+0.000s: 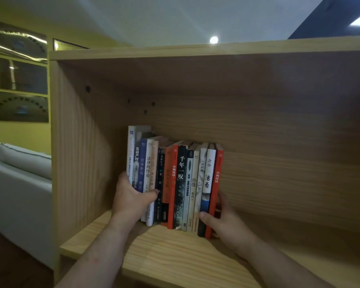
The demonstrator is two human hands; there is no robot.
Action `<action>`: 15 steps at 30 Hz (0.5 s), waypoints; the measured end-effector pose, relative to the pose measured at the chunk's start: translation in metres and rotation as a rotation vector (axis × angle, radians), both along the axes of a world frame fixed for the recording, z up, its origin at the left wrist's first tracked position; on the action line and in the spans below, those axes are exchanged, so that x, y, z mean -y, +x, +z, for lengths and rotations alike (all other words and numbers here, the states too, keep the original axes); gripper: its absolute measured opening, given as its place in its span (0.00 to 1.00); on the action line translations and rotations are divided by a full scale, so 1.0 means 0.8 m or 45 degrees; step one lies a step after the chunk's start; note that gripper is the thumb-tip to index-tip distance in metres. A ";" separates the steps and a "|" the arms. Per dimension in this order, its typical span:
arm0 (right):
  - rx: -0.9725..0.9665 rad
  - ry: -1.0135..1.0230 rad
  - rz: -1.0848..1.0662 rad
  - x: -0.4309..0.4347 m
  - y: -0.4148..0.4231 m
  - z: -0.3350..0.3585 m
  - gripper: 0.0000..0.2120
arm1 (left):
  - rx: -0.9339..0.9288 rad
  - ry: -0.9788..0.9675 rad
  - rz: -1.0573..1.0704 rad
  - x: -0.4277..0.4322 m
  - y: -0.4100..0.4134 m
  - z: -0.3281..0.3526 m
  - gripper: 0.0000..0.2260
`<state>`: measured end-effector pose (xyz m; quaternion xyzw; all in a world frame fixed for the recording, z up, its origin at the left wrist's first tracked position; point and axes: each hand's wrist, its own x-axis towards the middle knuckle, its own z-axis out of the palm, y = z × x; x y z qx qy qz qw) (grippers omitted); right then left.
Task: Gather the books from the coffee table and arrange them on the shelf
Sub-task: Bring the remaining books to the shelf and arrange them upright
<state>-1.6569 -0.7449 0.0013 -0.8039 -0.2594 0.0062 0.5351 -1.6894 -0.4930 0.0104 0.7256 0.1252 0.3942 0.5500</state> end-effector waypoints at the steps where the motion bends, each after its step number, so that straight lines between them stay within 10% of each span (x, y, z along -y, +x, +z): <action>1: 0.009 0.005 0.006 0.000 0.001 0.000 0.38 | -0.011 0.029 -0.011 -0.001 0.002 0.001 0.26; 15: 0.142 -0.182 0.047 -0.028 0.020 0.001 0.42 | -0.033 -0.061 0.003 -0.016 0.007 -0.010 0.27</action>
